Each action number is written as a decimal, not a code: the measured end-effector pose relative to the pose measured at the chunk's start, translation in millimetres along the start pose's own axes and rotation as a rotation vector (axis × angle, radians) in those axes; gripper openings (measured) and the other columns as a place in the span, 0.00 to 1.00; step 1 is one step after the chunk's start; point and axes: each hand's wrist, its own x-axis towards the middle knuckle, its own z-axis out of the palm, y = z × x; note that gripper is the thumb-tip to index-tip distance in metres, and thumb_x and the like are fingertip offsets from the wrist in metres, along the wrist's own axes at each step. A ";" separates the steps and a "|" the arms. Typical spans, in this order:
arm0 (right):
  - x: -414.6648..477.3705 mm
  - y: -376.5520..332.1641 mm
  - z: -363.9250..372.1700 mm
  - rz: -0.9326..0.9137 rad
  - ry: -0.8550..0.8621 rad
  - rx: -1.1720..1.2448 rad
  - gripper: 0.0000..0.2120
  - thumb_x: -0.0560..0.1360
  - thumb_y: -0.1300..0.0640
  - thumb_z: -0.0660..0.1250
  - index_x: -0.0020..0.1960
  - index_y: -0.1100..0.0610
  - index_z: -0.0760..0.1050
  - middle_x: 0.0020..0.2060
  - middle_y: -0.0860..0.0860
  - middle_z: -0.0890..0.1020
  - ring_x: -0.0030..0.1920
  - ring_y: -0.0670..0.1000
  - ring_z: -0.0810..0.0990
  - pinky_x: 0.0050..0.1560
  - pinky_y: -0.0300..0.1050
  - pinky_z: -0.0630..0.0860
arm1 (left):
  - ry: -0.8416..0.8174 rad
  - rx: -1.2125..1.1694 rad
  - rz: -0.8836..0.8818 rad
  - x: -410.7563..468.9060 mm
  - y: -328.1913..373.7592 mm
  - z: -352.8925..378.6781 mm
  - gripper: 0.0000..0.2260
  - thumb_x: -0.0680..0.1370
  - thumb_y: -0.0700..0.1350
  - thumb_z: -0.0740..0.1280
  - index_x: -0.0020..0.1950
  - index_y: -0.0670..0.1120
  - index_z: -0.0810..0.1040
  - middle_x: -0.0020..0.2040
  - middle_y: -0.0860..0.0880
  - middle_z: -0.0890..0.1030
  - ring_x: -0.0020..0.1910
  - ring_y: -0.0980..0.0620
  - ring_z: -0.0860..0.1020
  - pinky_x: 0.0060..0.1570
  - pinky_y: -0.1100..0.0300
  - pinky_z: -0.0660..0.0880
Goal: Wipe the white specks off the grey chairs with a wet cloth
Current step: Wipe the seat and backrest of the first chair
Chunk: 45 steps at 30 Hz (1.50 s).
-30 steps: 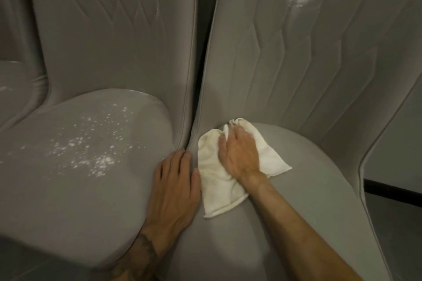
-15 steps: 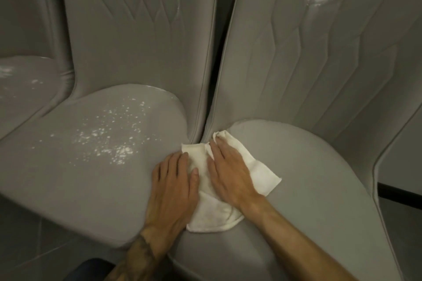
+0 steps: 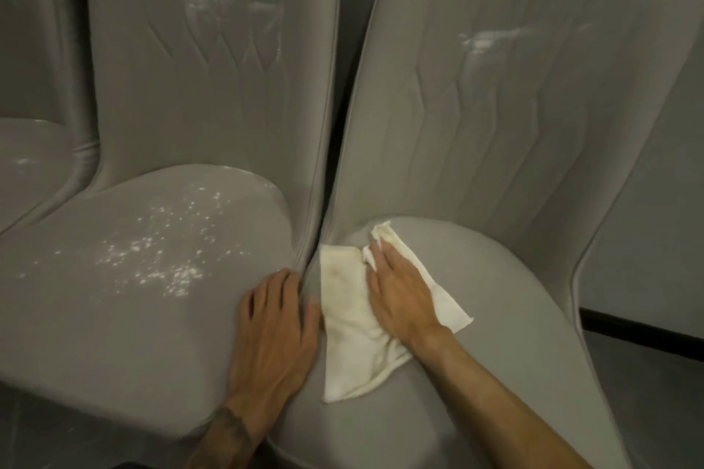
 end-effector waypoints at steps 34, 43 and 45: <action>108.7 144.9 -235.4 0.243 1.112 -0.182 0.31 0.87 0.47 0.50 0.84 0.61 0.48 0.84 0.58 0.50 0.85 0.54 0.48 0.85 0.52 0.50 | 0.730 -0.125 0.428 343.0 146.7 -55.5 0.29 0.85 0.52 0.58 0.83 0.42 0.56 0.82 0.37 0.58 0.79 0.34 0.60 0.79 0.41 0.57; 158.2 164.1 -292.9 0.192 1.075 -0.573 0.29 0.87 0.47 0.46 0.84 0.60 0.50 0.84 0.58 0.54 0.84 0.57 0.53 0.84 0.53 0.50 | 0.758 -0.099 0.452 346.3 142.0 -50.2 0.30 0.85 0.54 0.56 0.84 0.42 0.56 0.83 0.38 0.58 0.80 0.35 0.60 0.79 0.41 0.57; 168.7 162.2 -315.3 0.164 1.116 -0.560 0.29 0.88 0.47 0.45 0.84 0.59 0.51 0.84 0.57 0.55 0.84 0.55 0.53 0.84 0.51 0.50 | 0.762 -0.096 0.462 346.1 141.2 -49.7 0.30 0.85 0.54 0.57 0.84 0.42 0.56 0.83 0.38 0.58 0.79 0.35 0.61 0.79 0.42 0.58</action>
